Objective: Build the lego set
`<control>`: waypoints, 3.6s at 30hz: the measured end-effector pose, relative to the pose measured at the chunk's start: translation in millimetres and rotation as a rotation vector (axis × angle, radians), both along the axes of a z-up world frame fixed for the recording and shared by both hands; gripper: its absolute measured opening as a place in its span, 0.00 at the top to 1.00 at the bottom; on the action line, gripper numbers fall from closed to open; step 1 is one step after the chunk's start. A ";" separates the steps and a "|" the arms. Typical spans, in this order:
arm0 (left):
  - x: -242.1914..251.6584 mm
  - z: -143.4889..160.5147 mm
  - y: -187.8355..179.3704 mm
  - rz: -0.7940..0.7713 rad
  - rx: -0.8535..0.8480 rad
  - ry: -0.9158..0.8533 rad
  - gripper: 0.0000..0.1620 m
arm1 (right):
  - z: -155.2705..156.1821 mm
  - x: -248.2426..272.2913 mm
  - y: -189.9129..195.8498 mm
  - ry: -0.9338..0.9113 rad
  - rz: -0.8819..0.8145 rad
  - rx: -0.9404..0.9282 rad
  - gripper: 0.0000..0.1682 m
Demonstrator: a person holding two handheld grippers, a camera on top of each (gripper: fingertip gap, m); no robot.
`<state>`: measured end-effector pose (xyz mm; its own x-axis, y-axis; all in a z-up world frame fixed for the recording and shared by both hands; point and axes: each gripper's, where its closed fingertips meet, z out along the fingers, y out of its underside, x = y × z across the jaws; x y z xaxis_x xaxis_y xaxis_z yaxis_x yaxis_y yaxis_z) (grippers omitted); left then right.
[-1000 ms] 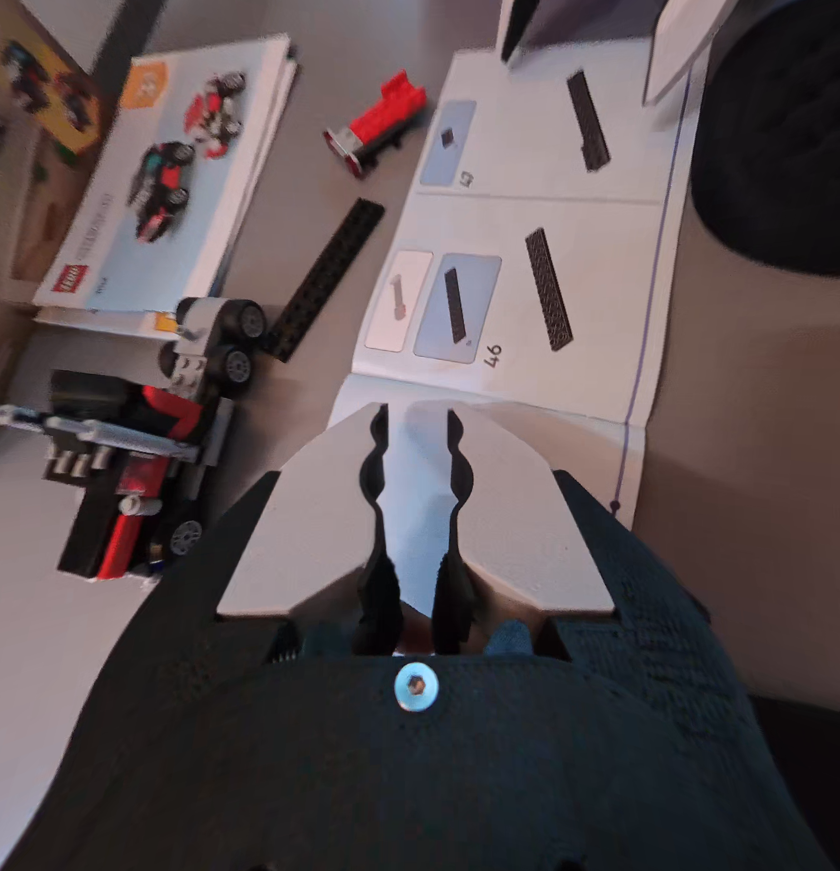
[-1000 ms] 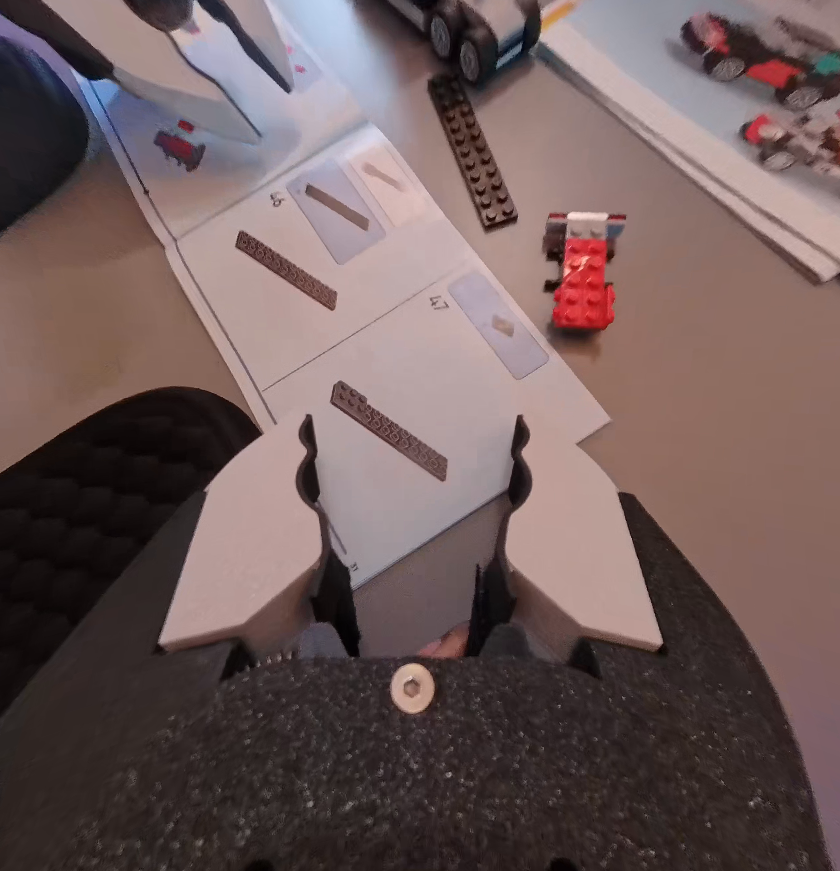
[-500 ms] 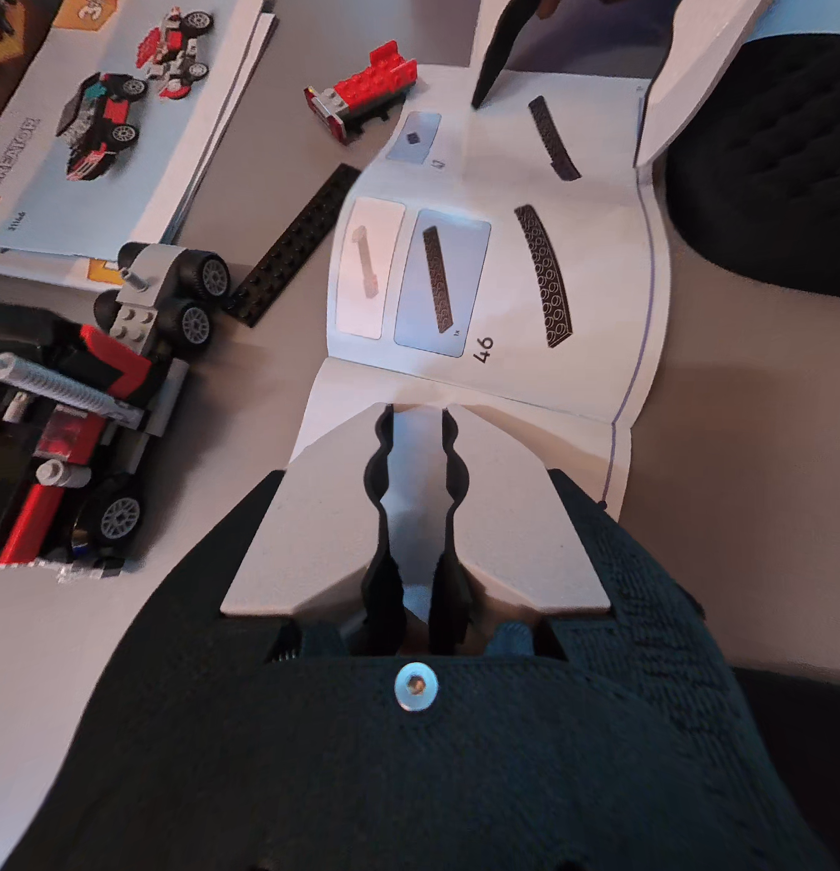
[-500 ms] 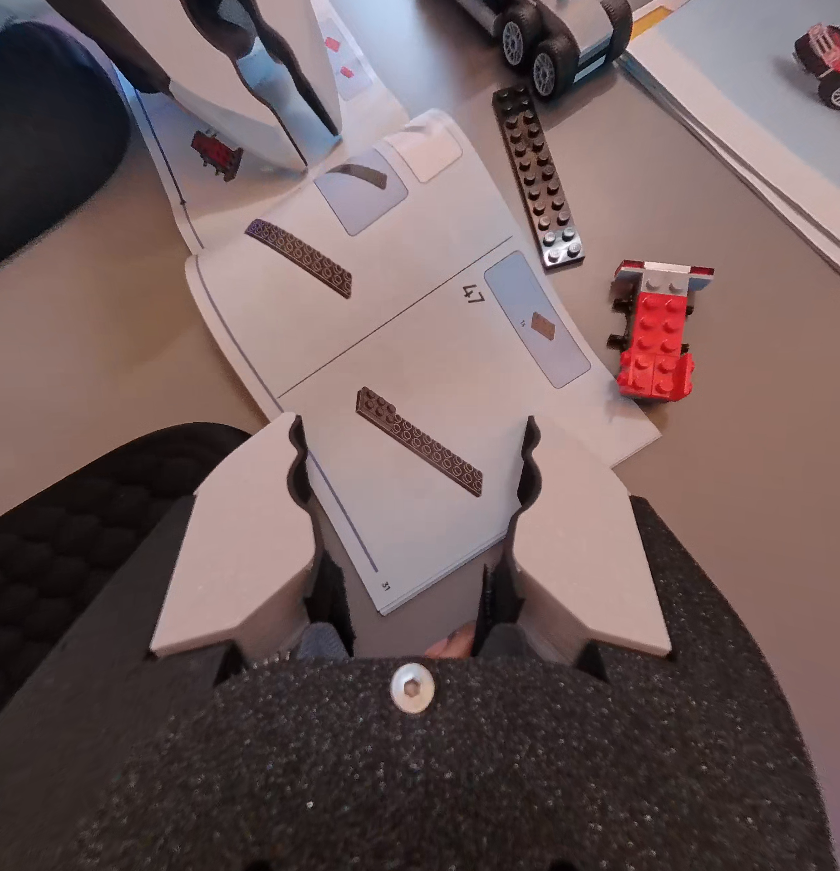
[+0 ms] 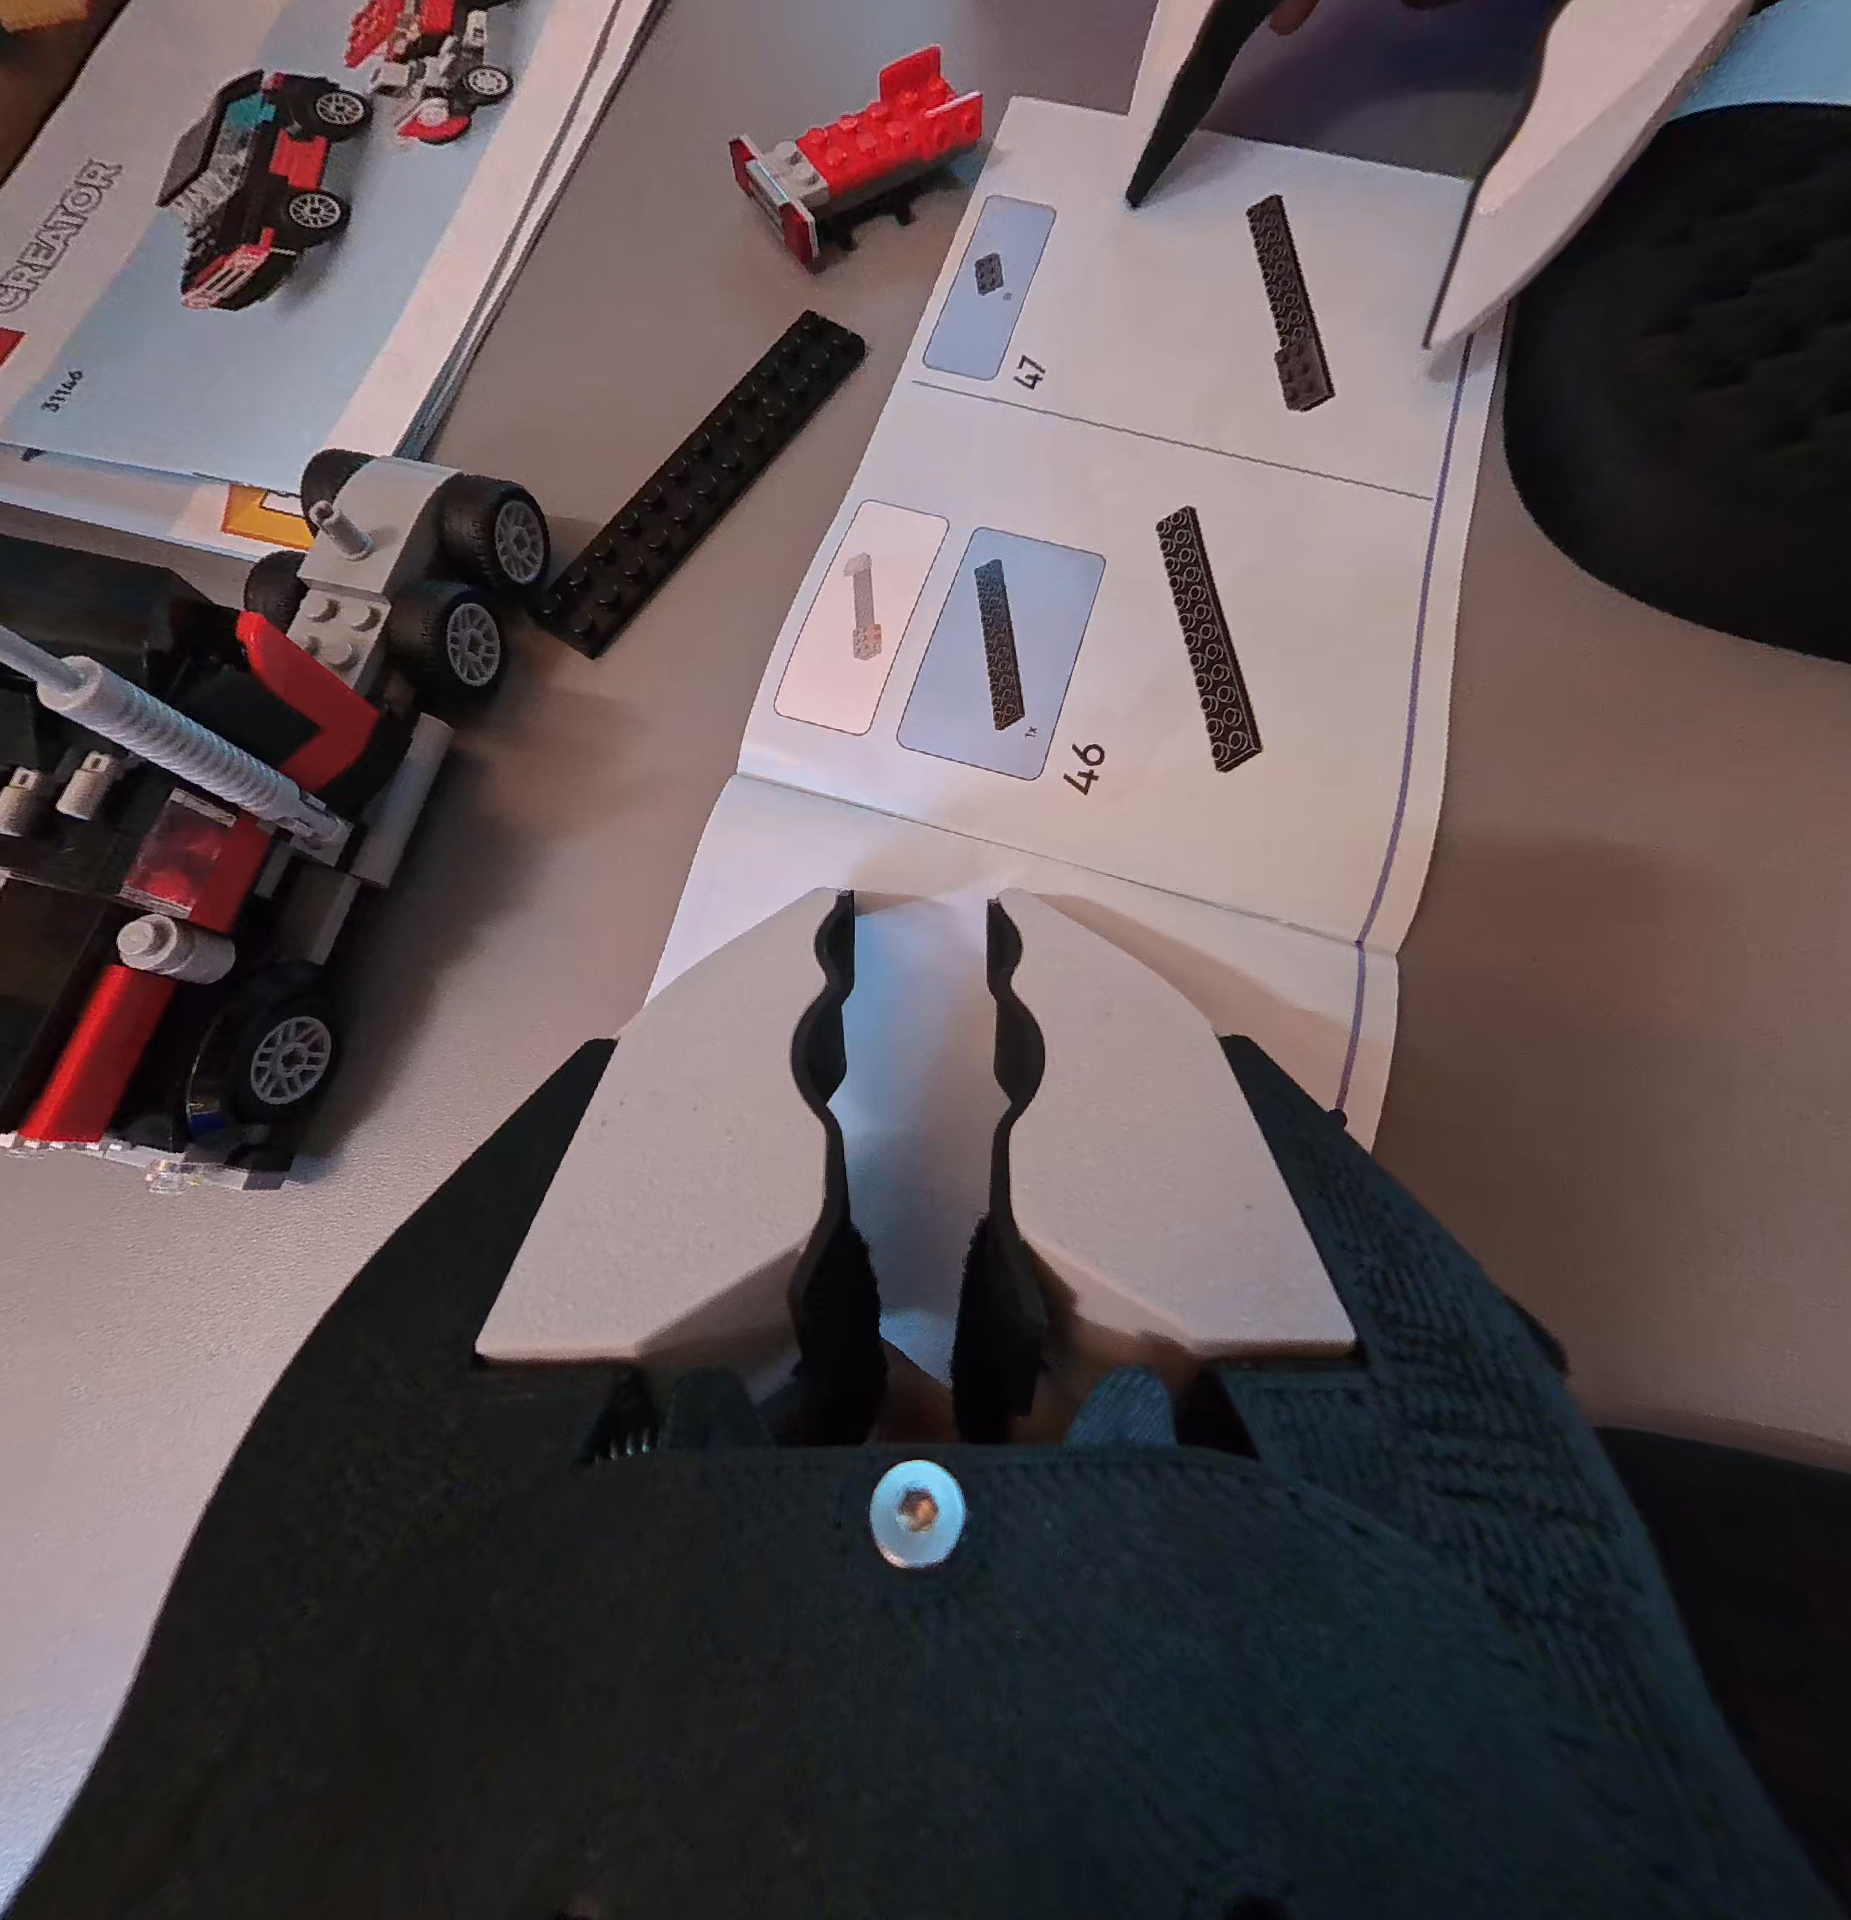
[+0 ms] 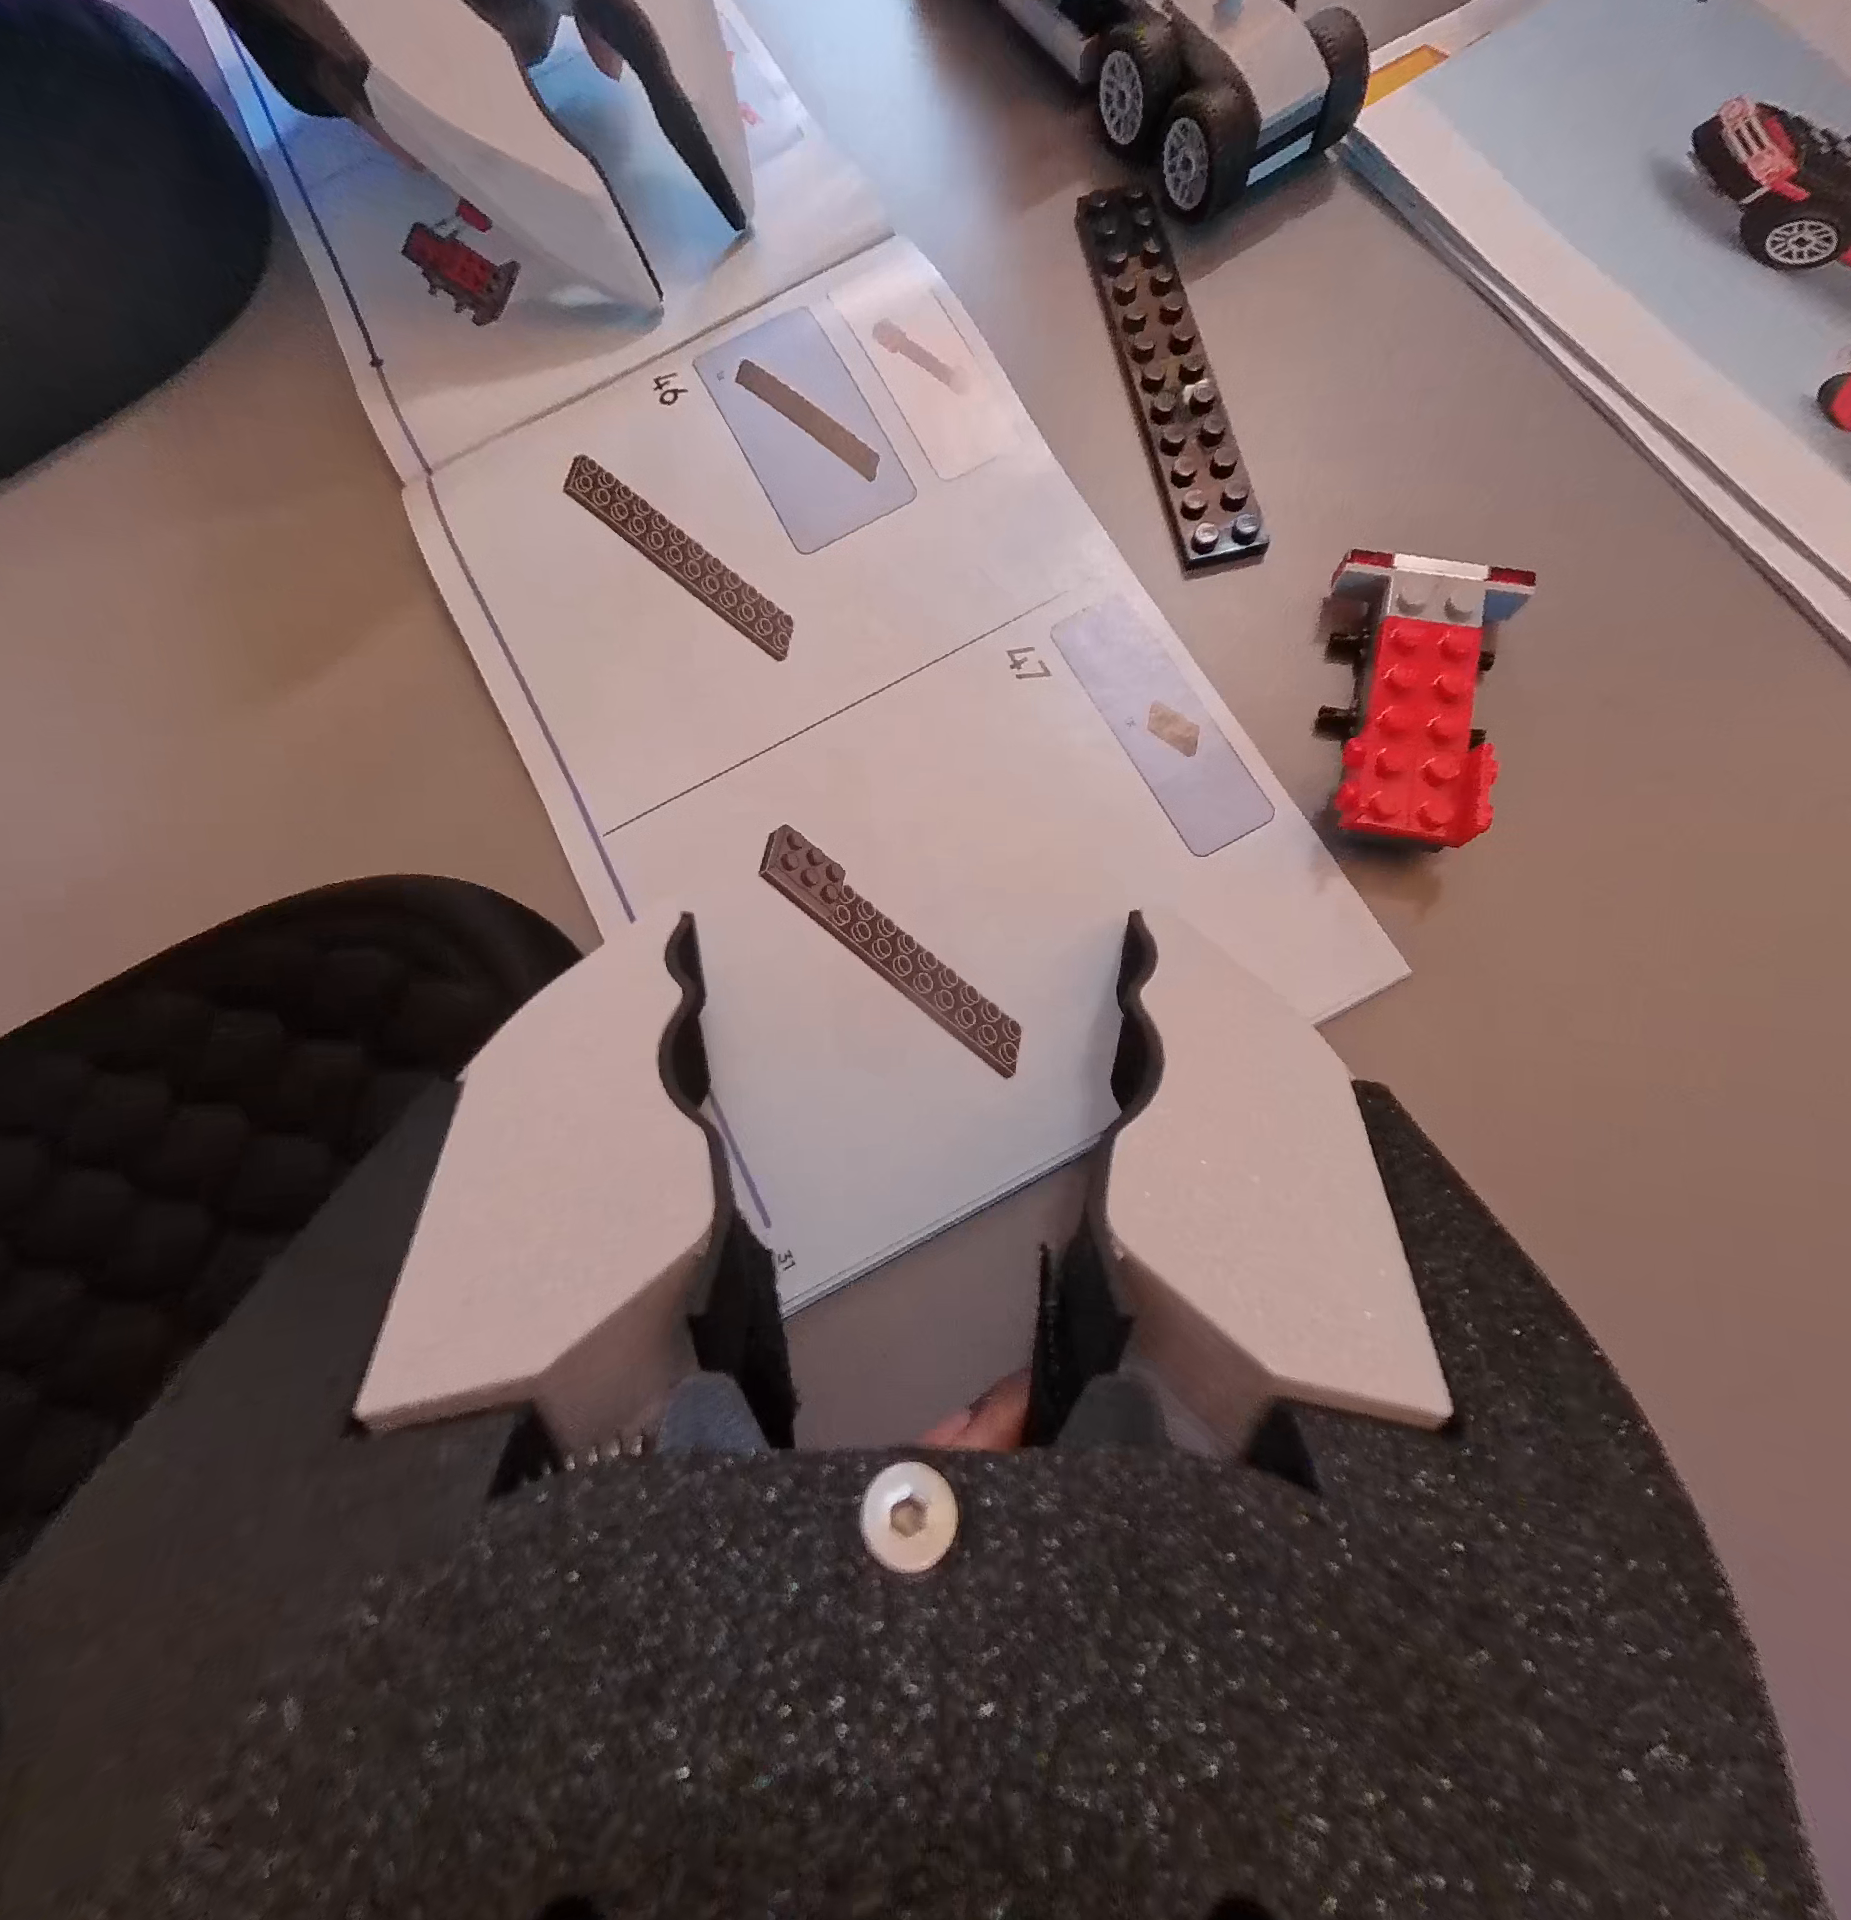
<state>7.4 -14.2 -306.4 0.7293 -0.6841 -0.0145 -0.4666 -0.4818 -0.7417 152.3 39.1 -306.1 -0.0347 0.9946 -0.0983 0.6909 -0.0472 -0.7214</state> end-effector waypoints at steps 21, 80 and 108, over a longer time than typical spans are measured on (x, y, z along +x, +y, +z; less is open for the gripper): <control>-0.4 -0.4 0.4 0.003 -0.012 -0.012 0.84 | 155.5 56.6 -36.8 0.431 -0.002 0.018 0.63; -25.3 9.9 5.0 0.142 0.108 0.023 0.81 | 117.6 193.4 -55.1 0.055 0.054 -0.073 0.54; -26.3 3.2 4.0 0.142 0.080 0.062 0.81 | -5.4 247.8 144.5 -0.544 -0.329 0.017 0.85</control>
